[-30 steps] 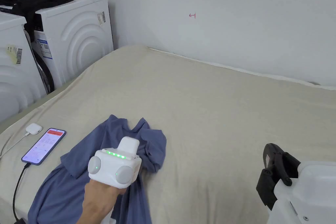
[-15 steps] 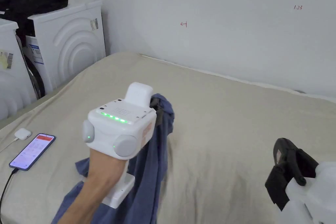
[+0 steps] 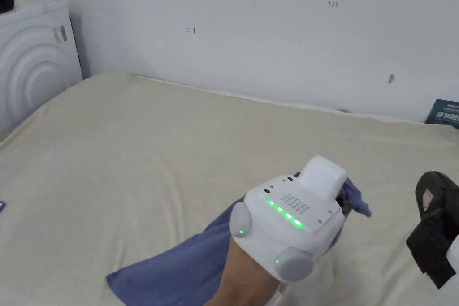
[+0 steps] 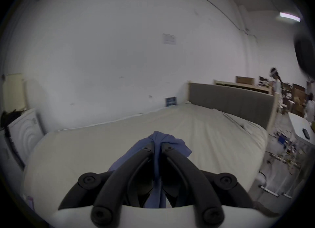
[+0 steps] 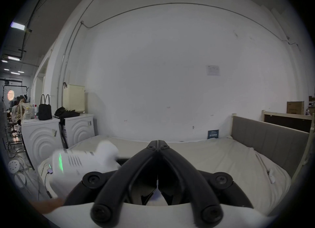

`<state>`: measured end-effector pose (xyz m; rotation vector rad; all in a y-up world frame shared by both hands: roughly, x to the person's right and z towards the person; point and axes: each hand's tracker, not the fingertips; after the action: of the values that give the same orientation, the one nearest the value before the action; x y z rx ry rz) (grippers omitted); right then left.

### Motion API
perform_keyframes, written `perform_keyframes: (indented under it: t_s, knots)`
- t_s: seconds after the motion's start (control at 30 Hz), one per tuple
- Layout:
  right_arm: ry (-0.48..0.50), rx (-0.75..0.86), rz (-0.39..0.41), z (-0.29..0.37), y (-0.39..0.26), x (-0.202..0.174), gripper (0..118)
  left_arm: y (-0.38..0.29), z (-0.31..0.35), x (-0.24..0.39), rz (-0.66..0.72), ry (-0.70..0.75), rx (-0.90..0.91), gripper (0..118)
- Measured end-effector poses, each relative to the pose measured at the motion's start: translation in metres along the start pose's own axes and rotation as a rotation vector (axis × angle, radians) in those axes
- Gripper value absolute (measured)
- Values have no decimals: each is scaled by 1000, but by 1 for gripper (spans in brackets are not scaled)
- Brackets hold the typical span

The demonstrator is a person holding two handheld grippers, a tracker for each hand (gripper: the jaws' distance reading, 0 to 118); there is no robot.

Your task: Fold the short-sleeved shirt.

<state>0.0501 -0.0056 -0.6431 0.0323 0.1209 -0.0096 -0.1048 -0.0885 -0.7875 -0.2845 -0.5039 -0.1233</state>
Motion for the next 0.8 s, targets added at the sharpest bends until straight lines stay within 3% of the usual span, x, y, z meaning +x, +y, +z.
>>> perform_keyframes:
  t_s: [0.2,0.3,0.4,0.43,0.47,0.5,0.53,0.57,0.67,0.8]
  knots:
    - [-78,1,10,9,3,33,0,-53,-59,108,-55,-235,-166,6]
    - [-99,-6,-5,7,-3,41,0,-96,-85,147,-113,-214,-271,6]
    - [-102,-26,-9,4,-11,44,0,-132,-103,154,-34,-255,-385,6]
    - [-100,-34,-8,3,-14,44,0,-140,-103,154,-33,-211,-369,8]
    - [-97,-39,-8,4,-17,43,0,-145,-101,152,-33,-174,-395,25]
    - [-93,-47,-8,3,-19,42,0,-148,-98,146,-20,-166,-405,63]
    - [-93,-51,-8,3,-20,41,0,-150,-96,139,4,-156,-413,108]
    - [-91,-51,-10,3,-21,40,0,-151,-88,131,22,-148,-425,115]
    - [-83,-44,-19,6,-21,34,0,-139,-46,100,98,-35,-293,115]
    - [-48,8,-11,16,-11,19,0,-74,66,45,164,163,31,115]
